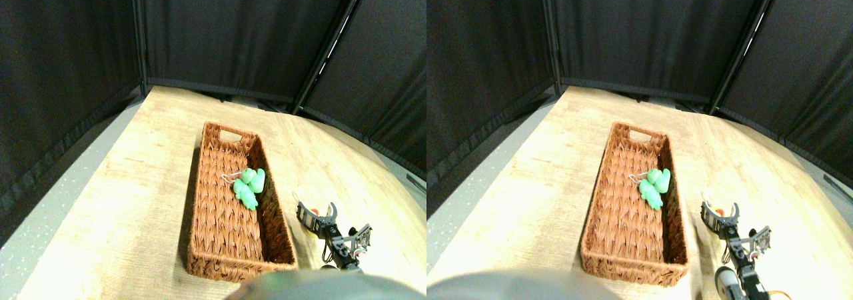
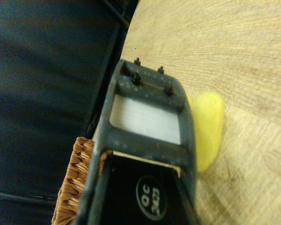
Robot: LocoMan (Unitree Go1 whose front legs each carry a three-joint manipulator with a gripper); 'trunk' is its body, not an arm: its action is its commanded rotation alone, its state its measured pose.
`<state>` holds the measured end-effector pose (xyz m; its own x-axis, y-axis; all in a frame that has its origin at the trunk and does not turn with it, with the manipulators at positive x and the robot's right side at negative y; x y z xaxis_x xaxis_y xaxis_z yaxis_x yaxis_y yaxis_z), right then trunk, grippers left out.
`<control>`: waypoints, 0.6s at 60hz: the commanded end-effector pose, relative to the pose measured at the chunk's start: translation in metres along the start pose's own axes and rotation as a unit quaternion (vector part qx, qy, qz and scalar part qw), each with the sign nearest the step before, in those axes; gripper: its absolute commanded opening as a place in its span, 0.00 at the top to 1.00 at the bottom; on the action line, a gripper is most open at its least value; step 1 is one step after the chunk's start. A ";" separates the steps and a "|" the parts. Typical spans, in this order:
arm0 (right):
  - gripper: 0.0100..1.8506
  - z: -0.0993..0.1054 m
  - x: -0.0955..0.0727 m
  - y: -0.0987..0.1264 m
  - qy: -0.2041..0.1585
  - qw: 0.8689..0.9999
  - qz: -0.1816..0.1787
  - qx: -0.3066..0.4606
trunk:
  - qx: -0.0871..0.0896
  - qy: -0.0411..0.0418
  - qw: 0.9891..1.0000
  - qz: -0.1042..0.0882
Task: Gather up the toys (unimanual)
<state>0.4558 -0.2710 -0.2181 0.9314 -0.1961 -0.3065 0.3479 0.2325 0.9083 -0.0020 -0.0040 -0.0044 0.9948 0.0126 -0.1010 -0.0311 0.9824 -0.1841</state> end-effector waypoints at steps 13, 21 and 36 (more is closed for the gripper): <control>0.59 0.011 0.019 -0.014 -0.046 0.999 -0.006 -0.008 | 0.000 0.012 1.000 0.002; 0.56 0.016 0.021 -0.018 -0.059 0.998 -0.012 -0.003 | 0.003 0.013 1.000 -0.003; 0.59 0.016 0.029 -0.031 -0.071 0.997 -0.030 0.018 | 0.010 0.018 1.000 -0.004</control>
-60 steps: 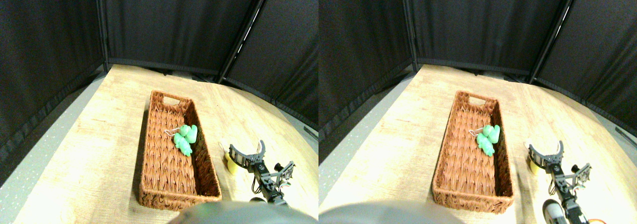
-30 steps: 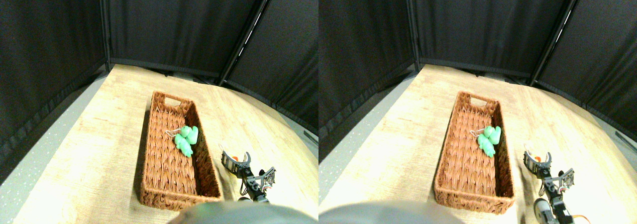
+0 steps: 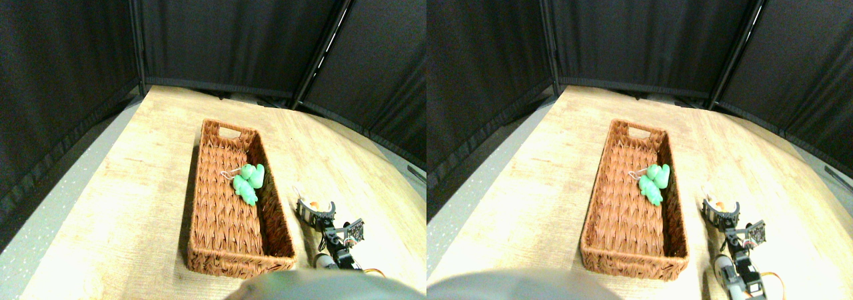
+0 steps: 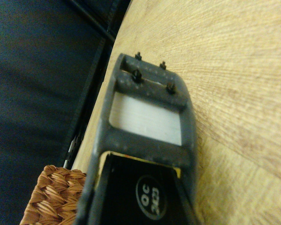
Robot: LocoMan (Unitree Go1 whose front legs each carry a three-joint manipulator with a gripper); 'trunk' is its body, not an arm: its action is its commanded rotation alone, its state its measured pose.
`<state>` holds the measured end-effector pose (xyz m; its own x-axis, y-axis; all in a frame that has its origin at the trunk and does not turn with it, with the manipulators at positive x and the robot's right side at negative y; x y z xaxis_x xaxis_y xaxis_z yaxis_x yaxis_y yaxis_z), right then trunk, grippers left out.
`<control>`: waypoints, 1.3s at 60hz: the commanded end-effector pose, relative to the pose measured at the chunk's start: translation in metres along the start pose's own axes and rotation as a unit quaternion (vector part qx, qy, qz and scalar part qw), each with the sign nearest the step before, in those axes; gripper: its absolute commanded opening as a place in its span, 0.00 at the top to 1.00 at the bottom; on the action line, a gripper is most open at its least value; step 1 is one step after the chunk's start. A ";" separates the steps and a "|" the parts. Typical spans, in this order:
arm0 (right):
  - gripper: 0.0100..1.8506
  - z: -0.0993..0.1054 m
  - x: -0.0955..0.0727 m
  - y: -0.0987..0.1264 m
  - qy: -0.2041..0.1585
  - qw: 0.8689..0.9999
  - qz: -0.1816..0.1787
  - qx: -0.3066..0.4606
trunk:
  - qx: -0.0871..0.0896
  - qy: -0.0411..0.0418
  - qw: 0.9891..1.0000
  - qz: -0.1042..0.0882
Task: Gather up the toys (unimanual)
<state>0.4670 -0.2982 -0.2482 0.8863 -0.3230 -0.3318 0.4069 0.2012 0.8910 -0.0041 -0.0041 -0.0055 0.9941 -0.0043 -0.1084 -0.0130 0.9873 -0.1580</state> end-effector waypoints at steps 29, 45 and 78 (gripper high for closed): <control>0.95 -0.007 -0.002 0.026 -0.035 0.998 0.057 -0.011 | -0.011 0.009 1.000 0.004; 0.96 -0.014 -0.009 0.062 0.010 0.994 0.102 -0.038 | -0.017 0.000 1.000 0.000; 0.95 -0.053 -0.039 0.157 0.115 0.971 0.174 -0.119 | -0.054 -0.020 0.998 0.030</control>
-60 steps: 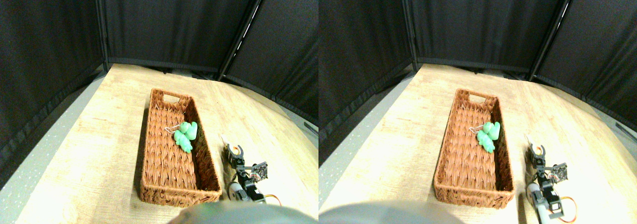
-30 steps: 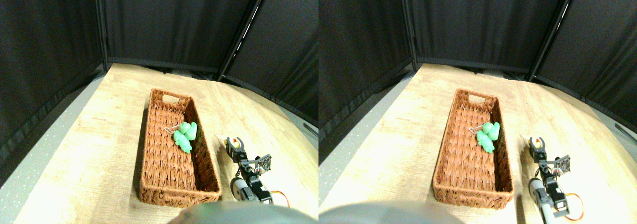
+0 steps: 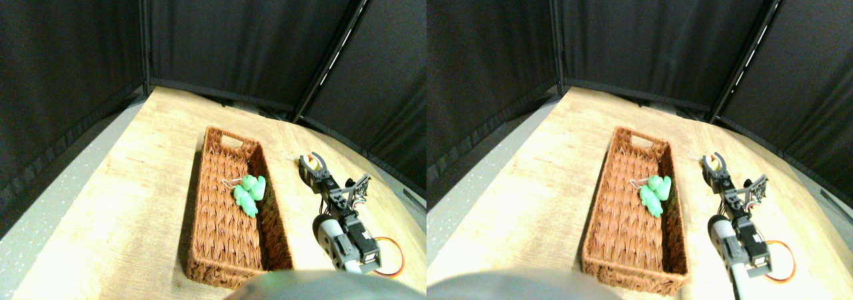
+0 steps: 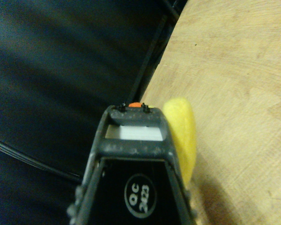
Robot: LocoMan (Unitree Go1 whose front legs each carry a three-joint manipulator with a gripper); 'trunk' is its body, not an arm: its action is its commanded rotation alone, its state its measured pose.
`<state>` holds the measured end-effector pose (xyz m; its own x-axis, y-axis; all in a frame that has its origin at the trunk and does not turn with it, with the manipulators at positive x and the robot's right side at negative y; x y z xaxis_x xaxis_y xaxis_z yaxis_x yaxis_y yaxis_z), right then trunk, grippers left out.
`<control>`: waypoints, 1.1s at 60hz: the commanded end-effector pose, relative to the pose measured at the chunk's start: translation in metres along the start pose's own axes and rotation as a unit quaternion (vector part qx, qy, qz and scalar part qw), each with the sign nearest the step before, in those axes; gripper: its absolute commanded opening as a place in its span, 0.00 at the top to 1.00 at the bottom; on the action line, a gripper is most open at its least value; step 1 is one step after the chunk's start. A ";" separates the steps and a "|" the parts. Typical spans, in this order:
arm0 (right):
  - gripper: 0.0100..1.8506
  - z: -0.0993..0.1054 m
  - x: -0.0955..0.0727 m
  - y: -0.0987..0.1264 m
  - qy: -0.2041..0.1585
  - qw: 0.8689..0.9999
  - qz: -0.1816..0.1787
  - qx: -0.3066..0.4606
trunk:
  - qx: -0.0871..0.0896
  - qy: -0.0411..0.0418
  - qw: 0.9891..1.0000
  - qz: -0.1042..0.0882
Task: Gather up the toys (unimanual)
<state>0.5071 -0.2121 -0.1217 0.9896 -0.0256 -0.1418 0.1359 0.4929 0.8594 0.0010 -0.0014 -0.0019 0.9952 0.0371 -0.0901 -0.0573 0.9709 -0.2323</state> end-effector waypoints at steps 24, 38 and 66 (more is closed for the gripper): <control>0.95 -0.044 0.000 0.041 0.081 0.996 0.031 0.009 | -0.051 -0.014 0.997 0.051; 0.93 -0.070 0.000 0.045 0.133 0.991 0.022 0.025 | -0.080 -0.018 0.994 0.074; 0.59 -0.097 -0.006 0.051 0.197 0.980 -0.018 -0.002 | -0.088 -0.020 0.992 0.085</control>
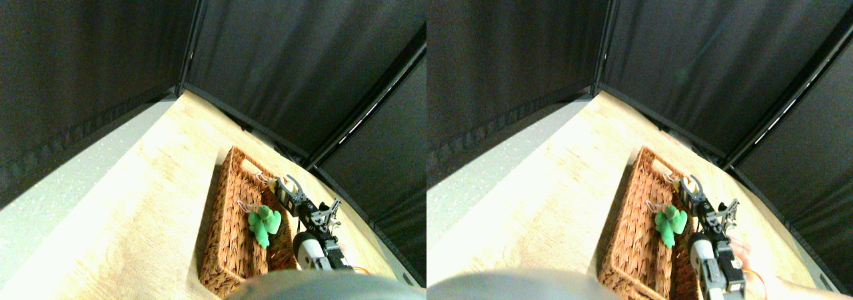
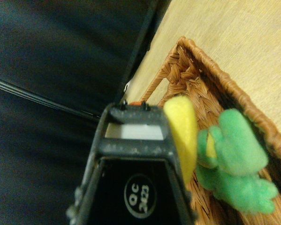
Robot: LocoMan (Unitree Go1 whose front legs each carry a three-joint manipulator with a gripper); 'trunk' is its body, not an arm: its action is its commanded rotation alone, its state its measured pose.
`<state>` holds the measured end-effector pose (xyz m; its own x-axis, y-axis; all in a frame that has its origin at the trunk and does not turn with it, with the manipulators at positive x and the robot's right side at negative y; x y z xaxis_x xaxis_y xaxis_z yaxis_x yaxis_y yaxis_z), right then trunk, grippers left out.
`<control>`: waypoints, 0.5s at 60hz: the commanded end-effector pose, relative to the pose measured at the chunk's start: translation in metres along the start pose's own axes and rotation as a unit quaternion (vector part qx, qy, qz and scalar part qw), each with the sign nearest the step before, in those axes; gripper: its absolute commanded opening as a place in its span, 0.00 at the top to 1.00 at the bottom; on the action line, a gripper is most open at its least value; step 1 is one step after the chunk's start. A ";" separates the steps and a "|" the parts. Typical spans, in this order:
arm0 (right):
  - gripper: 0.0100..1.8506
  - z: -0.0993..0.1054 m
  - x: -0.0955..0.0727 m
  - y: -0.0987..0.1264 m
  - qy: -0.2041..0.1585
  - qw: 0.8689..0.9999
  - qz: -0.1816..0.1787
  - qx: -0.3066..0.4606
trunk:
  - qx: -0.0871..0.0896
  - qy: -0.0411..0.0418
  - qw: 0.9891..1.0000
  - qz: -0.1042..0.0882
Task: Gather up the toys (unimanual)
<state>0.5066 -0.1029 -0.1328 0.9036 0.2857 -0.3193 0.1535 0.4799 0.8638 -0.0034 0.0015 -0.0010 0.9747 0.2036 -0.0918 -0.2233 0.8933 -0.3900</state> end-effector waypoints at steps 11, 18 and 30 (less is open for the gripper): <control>0.43 0.009 -0.007 0.007 0.004 1.000 -0.014 -0.015 | 0.012 0.007 1.000 -0.004; 0.37 0.022 -0.009 0.005 -0.030 0.999 -0.006 -0.024 | 0.020 0.009 1.000 -0.010; 0.49 0.062 -0.012 -0.008 -0.096 0.995 0.008 -0.017 | 0.040 0.015 0.999 -0.028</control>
<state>0.5134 -0.1510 -0.1200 0.9333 0.2011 -0.2976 0.1736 0.4729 0.8638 -0.0015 -0.0004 -0.0016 0.9821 0.1606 -0.0989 -0.1848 0.9236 -0.3359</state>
